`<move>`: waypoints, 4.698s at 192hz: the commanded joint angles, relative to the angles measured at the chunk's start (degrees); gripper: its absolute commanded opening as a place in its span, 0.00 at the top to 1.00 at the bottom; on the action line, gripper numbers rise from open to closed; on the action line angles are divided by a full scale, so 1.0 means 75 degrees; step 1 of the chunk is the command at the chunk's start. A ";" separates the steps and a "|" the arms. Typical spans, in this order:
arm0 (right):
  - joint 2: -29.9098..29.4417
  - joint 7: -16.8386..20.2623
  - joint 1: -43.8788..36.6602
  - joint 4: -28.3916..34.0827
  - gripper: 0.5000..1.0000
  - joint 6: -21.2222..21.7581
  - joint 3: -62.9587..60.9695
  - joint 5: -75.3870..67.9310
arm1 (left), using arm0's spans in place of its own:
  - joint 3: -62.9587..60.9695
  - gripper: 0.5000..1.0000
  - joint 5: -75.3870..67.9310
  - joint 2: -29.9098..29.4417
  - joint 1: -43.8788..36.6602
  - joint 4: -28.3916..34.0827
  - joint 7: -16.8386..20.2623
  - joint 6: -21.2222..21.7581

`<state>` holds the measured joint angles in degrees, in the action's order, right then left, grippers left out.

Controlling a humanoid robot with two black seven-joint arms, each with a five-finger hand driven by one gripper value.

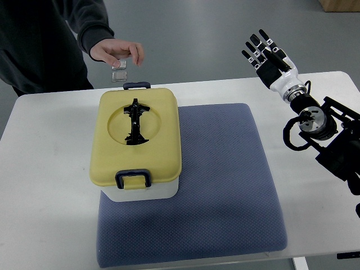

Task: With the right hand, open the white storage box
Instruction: 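Move the right hand over the yellow lid toward its black handle, then lower the right hand and grasp the black handle on the yellow lid, then lift the yellow lid off the white box with the right hand, then lower the held lid onto the blue mat beside the box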

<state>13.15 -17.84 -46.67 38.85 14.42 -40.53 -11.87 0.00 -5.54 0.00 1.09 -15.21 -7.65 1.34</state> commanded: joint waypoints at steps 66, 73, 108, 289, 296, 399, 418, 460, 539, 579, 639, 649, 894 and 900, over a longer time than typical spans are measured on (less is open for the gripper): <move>0.0099 0.0035 -0.0234 0.0129 0.13 -0.0072 0.0084 0.0105 | 0.0001 0.00 0.0000 0.0000 0.0006 0.0000 0.0000 0.0009; 0.0134 0.0058 -0.0445 0.0210 0.13 -0.0083 0.0131 0.0292 | 0.0001 0.00 0.0000 0.0000 -0.0005 -0.0012 0.0000 0.0009; 0.0649 0.0105 -0.1429 0.0573 0.14 -0.0095 0.0845 0.3033 | 0.0001 0.00 0.0000 0.0000 -0.0005 -0.0023 0.0000 -0.0003; 0.0603 -0.2288 -0.6094 0.2554 0.14 -0.4021 0.8194 1.1051 | 0.0012 0.00 0.0000 0.0000 -0.0005 -0.0023 0.0000 -0.0108; 0.0591 -0.2288 -0.6082 0.2554 0.14 -0.4021 0.8194 1.1039 | 0.0012 0.00 0.0000 0.0000 0.0006 -0.0012 0.0000 -0.0108; -0.0065 -0.2288 -0.5766 0.2519 0.16 -0.4044 0.8182 1.0945 | 0.0012 0.00 0.0000 0.0000 -0.0005 0.0012 0.0000 -0.0108; -0.0182 -0.2288 -0.5672 0.2496 0.20 -0.4079 0.8194 1.0957 | 0.0012 0.00 0.0000 0.0000 -0.0005 0.0012 0.0000 -0.0108; -0.0346 -0.2288 -0.5566 0.2402 0.52 -0.4243 0.8205 1.0969 | 0.0012 0.00 0.0000 0.0000 -0.0005 0.0012 0.0000 -0.0096; -0.0370 -0.2288 -0.5566 0.2402 1.00 -0.4572 0.8194 1.0887 | 0.0012 0.00 0.0000 0.0000 -0.0005 0.0012 0.0000 -0.0096; -0.0323 -0.2288 -0.5953 0.2414 1.00 -0.4747 0.8053 1.0723 | 0.0012 0.00 0.0000 0.0000 -0.0005 0.0012 0.0000 -0.0096; 0.0567 -0.2288 -0.6176 0.2531 1.00 -0.4736 0.8053 1.0746 | 0.0012 0.00 0.0000 0.0000 -0.0005 0.0012 0.0000 -0.0108; 0.0755 -0.2288 -0.6152 0.2531 1.00 -0.4736 0.8053 1.0758 | 0.0012 0.00 0.0000 0.0000 -0.0005 0.0012 0.0000 -0.0108; 0.2056 -0.2288 -0.2367 0.2074 1.00 -0.6177 0.8159 1.0910 | -0.0011 0.00 -0.0012 0.0000 0.0006 -0.0059 0.0000 -0.0096; 0.2021 -0.2288 -0.2332 0.2074 1.00 -0.6200 0.8147 1.0910 | -0.0011 0.00 -0.0012 0.0000 0.0006 -0.0059 0.0000 -0.0096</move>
<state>29.52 -35.00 -65.09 54.75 -31.77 20.73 70.04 -0.15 -5.64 0.00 1.12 -15.64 -7.65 0.54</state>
